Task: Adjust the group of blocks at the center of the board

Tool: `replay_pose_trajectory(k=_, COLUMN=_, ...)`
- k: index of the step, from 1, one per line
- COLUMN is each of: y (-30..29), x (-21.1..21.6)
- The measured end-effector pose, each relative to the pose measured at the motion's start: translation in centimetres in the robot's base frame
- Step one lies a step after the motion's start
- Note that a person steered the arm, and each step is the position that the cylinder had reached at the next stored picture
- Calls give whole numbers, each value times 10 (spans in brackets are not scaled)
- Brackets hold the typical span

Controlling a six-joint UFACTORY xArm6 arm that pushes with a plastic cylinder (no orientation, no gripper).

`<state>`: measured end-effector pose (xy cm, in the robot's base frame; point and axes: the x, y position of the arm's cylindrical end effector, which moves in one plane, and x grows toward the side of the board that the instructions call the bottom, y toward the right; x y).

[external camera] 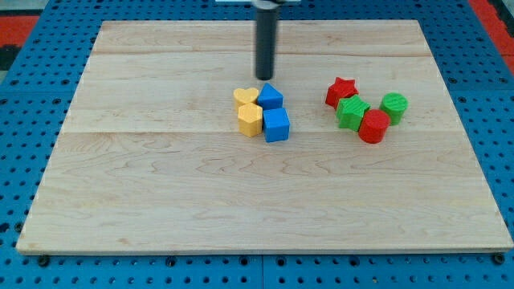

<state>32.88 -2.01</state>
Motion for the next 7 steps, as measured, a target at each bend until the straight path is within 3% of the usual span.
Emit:
replay_pose_trajectory(k=1, y=-37, x=25)
replay_pose_trajectory(k=3, y=-41, x=131)
replay_pose_trajectory(k=4, y=-39, x=131)
replay_pose_trajectory(k=6, y=27, x=132)
replay_pose_trajectory(k=7, y=20, x=139)
